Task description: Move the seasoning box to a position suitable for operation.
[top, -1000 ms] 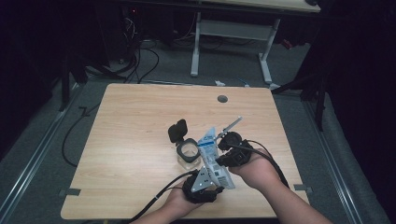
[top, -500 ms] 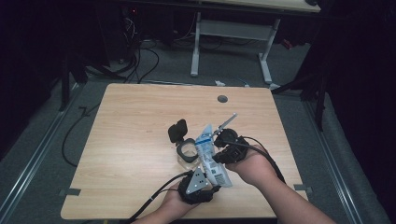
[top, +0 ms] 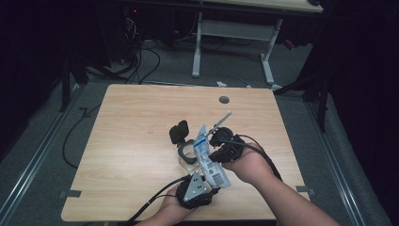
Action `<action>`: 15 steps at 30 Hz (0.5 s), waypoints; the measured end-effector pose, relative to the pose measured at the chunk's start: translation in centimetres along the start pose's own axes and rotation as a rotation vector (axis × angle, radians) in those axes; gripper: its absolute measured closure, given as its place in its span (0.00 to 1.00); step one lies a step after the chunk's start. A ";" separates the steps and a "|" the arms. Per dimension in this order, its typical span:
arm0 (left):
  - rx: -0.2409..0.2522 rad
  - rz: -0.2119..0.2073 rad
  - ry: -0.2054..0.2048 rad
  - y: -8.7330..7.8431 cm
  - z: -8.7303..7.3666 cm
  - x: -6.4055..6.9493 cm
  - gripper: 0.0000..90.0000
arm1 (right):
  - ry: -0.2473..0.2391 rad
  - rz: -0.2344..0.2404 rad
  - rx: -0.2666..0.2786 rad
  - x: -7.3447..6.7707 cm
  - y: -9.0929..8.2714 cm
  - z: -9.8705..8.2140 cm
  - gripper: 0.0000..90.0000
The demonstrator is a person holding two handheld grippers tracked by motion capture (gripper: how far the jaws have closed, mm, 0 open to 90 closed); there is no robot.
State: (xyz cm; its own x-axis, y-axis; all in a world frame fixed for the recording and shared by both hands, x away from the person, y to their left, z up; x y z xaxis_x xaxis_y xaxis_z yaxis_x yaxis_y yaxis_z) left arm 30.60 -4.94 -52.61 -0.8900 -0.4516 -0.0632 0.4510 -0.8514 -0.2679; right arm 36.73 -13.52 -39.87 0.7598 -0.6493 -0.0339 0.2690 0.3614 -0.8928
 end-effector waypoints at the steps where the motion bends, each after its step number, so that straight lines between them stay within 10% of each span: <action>1: 0.002 0.004 0.000 -0.1 0.0 -0.1 0.58 | -0.001 0.001 0.000 -0.1 0.0 0.2 0.99; 15: -0.011 0.030 -0.007 -0.7 -0.3 -0.5 0.59 | 0.019 0.002 -0.015 -0.3 0.9 1.2 0.99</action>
State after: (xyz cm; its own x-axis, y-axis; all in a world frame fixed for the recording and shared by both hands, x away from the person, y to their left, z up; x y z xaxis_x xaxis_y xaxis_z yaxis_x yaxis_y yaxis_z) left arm 30.71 -4.03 -52.63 -0.8757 -0.4786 -0.0644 0.4765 -0.8345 -0.2766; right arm 37.42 -12.18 -40.08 0.7487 -0.6615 -0.0442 0.2587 0.3529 -0.8992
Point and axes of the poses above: each handheld gripper's, and its own axes: y roughly forward along the jaws, z roughly out of its top, x roughly to its right, the point moved 5 cm from there along y, roughly forward along the jaws, and after that the axes turned 6 degrees about x, right-handed, at the moved point
